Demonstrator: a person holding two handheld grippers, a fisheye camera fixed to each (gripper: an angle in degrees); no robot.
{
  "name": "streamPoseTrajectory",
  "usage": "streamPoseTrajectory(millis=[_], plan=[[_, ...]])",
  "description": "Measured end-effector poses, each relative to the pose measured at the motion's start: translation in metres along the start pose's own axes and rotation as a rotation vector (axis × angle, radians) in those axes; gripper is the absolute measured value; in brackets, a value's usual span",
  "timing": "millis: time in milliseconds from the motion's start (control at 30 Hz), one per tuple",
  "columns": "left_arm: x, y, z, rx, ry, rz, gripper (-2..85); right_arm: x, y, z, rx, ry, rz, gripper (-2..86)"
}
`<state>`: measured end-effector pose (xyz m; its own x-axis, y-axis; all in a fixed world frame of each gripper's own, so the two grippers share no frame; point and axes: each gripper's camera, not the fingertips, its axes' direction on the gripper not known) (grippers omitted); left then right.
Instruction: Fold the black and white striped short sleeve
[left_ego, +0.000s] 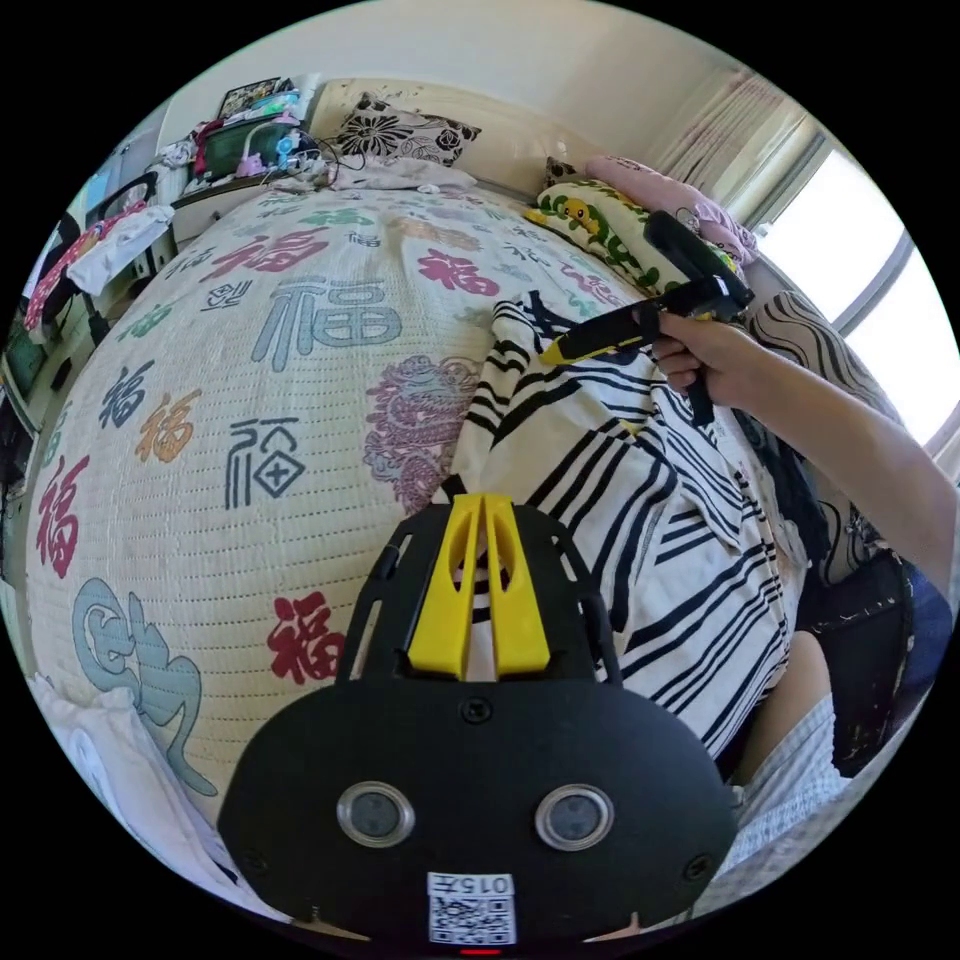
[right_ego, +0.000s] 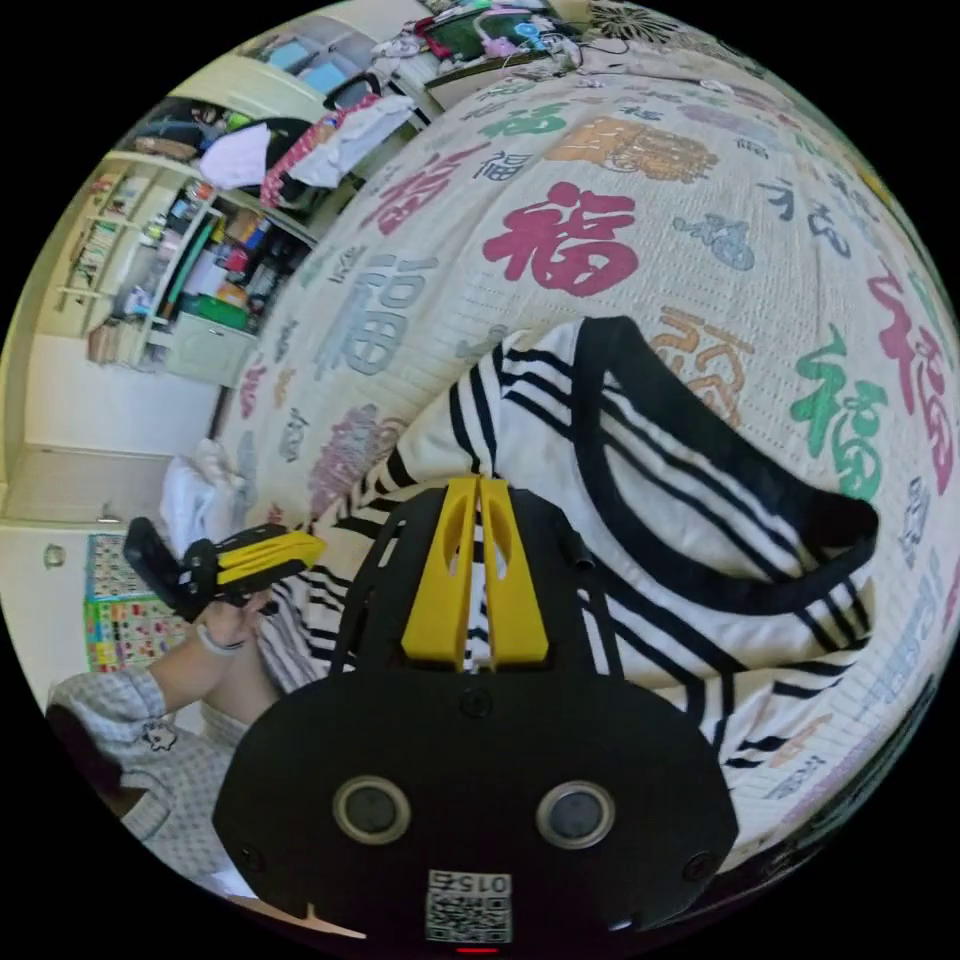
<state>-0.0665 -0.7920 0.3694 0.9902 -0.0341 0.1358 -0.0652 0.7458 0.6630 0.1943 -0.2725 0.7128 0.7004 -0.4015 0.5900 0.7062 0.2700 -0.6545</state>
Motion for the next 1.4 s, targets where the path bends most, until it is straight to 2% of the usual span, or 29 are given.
streamPoseTrajectory(millis=[167,233,300,333,400,467,533,633,767,833,967,1100,1267,1400], plan=[[-0.018,0.002,0.014,0.01,-0.02,0.007,-0.7,-0.003,-0.006,-0.027,0.052,0.047,-0.001,-0.7],[-0.02,0.001,0.018,-0.004,-0.041,0.019,-0.4,-0.006,0.006,-0.046,0.119,0.164,0.02,-0.3],[-0.019,0.003,0.013,0.002,-0.043,0.029,0.0,-0.007,0.019,-0.059,0.11,0.044,-0.028,0.6],[-0.015,0.006,0.007,0.025,0.002,0.049,0.3,-0.013,0.032,-0.064,0.086,-0.068,-0.094,1.5],[-0.005,0.014,0.002,0.045,0.111,0.08,0.6,-0.027,0.054,-0.065,0.027,-0.129,-0.168,3.4],[0.012,0.021,0.009,0.017,0.133,0.136,0.7,-0.044,0.077,-0.056,-0.066,-0.084,-0.223,4.0],[0.028,0.034,0.035,-0.058,0.062,0.192,0.0,-0.061,0.101,-0.037,-0.188,0.006,-0.272,0.6],[0.023,0.048,0.06,-0.125,0.034,0.19,-0.5,-0.075,0.125,-0.037,-0.136,0.145,-0.323,-0.5],[0.012,0.048,0.064,-0.177,0.033,0.167,0.3,-0.074,0.133,-0.06,-0.129,0.15,-0.304,-0.3],[0.006,0.037,0.062,-0.197,0.038,0.177,2.4,-0.059,0.137,-0.093,-0.053,0.11,-0.252,1.3],[-0.003,-0.018,0.047,-0.039,0.03,0.227,6.9,-0.011,0.14,-0.152,0.113,0.192,-0.114,5.6],[0.001,-0.132,0.083,-0.012,0.006,0.285,9.9,0.049,0.128,-0.203,0.225,0.272,0.085,7.4],[0.016,-0.227,0.17,-0.097,-0.012,0.27,10.3,0.093,0.104,-0.226,0.231,0.215,0.258,9.6],[0.011,-0.252,0.246,-0.287,-0.06,0.198,7.9,0.108,0.094,-0.219,0.095,0.135,0.319,4.8]])
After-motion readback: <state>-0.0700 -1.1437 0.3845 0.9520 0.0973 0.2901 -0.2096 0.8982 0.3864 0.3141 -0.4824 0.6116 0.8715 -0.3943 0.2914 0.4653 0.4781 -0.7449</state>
